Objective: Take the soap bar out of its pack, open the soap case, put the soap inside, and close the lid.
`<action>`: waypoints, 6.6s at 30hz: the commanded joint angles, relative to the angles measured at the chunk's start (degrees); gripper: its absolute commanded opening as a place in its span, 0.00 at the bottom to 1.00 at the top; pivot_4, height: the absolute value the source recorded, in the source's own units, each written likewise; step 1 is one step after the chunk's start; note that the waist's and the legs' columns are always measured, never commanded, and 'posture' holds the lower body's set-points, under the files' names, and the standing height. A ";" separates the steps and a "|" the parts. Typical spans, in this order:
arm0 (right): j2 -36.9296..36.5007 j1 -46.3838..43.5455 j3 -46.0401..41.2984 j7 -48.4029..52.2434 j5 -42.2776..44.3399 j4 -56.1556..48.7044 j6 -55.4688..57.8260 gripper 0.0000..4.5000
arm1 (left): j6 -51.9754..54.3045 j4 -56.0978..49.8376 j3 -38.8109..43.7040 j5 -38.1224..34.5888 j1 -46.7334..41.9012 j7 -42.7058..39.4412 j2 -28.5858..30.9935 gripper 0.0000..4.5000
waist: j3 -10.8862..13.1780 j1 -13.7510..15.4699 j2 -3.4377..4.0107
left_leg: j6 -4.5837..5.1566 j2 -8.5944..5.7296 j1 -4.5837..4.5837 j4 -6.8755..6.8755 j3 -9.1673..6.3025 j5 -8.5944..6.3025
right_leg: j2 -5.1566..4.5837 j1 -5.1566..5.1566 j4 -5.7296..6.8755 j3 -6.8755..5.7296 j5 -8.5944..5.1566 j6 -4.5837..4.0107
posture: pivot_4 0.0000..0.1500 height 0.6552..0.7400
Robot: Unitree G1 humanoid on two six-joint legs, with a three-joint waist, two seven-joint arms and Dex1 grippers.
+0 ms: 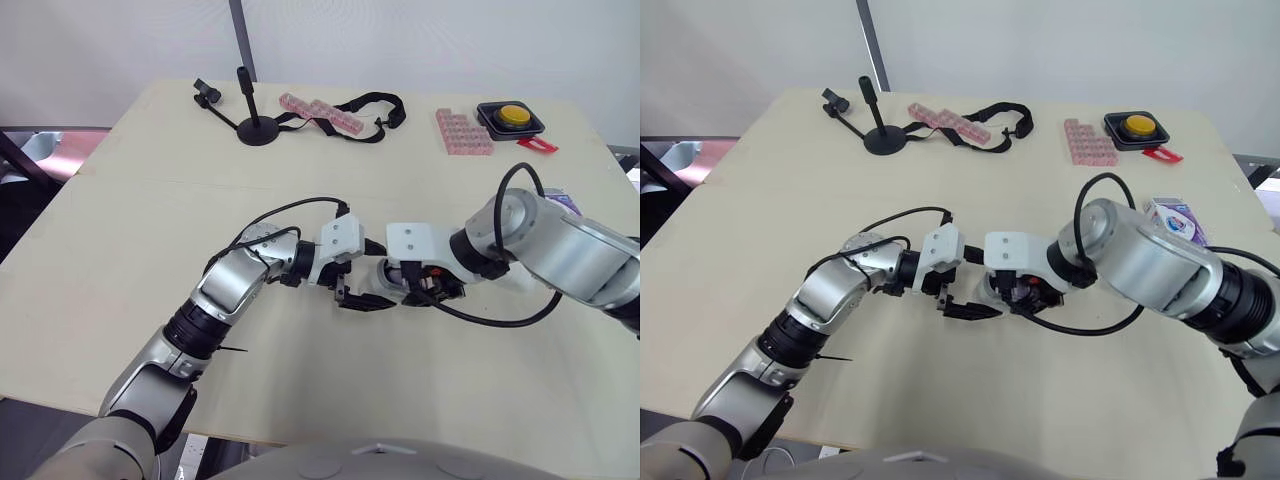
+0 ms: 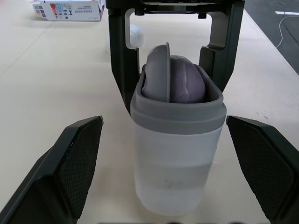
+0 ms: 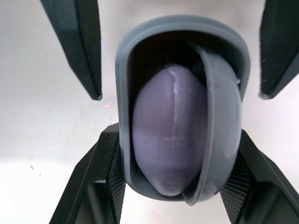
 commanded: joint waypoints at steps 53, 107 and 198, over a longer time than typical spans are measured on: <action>1.45 4.36 -9.02 -0.75 2.48 0.12 0.48 0.98 | -9.12 2.36 0.76 3.41 2.04 -1.29 -1.18 0.41 | 0.00 0.07 0.00 | 0.01 0.01 -0.03 0.08 0.00 0.00 | 0.10 -0.02 0.09 0.37 0.00 0.00 | 1.00 0.70; -2.97 67.31 -70.03 7.37 1.98 49.56 -61.26 0.98 | -27.65 7.91 8.19 -3.01 14.20 -9.88 -0.55 0.41 | -0.25 -3.95 0.37 | 0.33 -0.20 0.04 -0.19 -0.15 -0.02 | -0.42 0.82 -1.08 -0.18 -0.02 0.05 | 1.00 0.70; -3.66 -0.96 -18.57 29.98 -14.40 19.68 -18.86 0.58 | -27.97 14.70 7.28 -1.42 8.73 -4.63 -4.68 0.41 | -0.24 -2.90 0.97 | 0.82 -0.01 -0.26 0.60 0.14 -0.29 | -0.50 0.08 0.11 -0.02 -0.04 0.03 | 1.00 0.70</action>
